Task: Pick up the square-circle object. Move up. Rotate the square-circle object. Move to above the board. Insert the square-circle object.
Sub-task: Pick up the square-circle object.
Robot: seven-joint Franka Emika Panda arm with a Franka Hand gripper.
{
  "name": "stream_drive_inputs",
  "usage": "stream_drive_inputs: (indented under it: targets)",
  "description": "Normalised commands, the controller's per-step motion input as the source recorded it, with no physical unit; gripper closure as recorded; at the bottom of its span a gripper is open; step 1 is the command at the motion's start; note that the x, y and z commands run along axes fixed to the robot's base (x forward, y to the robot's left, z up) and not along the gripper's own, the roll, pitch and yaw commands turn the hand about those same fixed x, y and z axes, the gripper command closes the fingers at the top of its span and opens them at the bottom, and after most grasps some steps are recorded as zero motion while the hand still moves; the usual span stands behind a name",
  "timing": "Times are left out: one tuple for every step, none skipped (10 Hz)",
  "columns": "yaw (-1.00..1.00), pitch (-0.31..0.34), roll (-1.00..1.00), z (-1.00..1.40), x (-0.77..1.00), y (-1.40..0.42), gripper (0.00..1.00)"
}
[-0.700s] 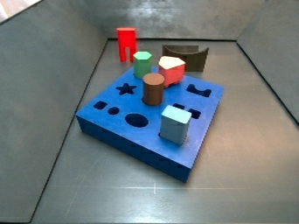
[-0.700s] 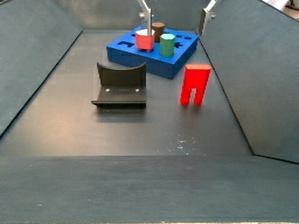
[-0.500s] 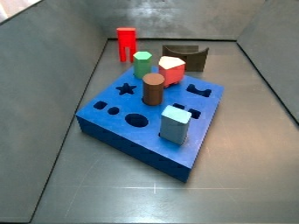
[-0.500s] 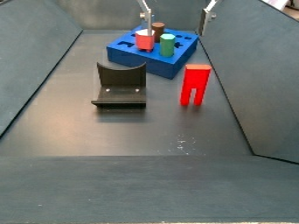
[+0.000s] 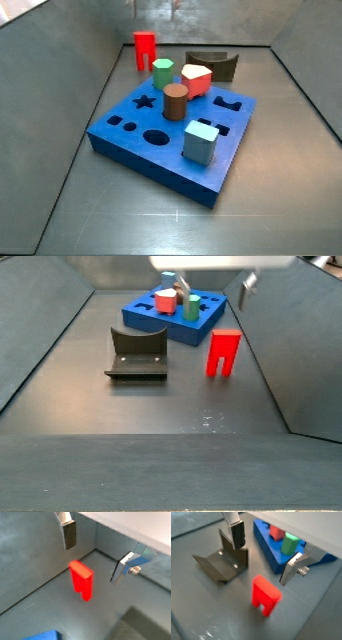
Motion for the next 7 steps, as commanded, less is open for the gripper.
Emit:
stream_drive_inputs:
  targets:
    - [0.00, 0.019, 0.02, 0.00, -0.09, 0.00, 0.00]
    - [0.00, 0.000, 0.01, -0.16, -0.25, 0.11, 0.00]
    - [0.00, -0.003, 0.04, -0.43, -0.37, 0.09, 0.00]
    - [0.00, -0.027, 0.04, -0.52, -0.33, 0.05, 0.00]
    - [0.00, 0.000, 0.02, -0.42, -0.21, 0.03, 0.00]
    - [0.00, 0.000, 0.00, -0.22, -0.02, 0.04, 0.00]
    - [0.00, 0.000, -0.02, -0.30, 0.02, 0.10, 0.00]
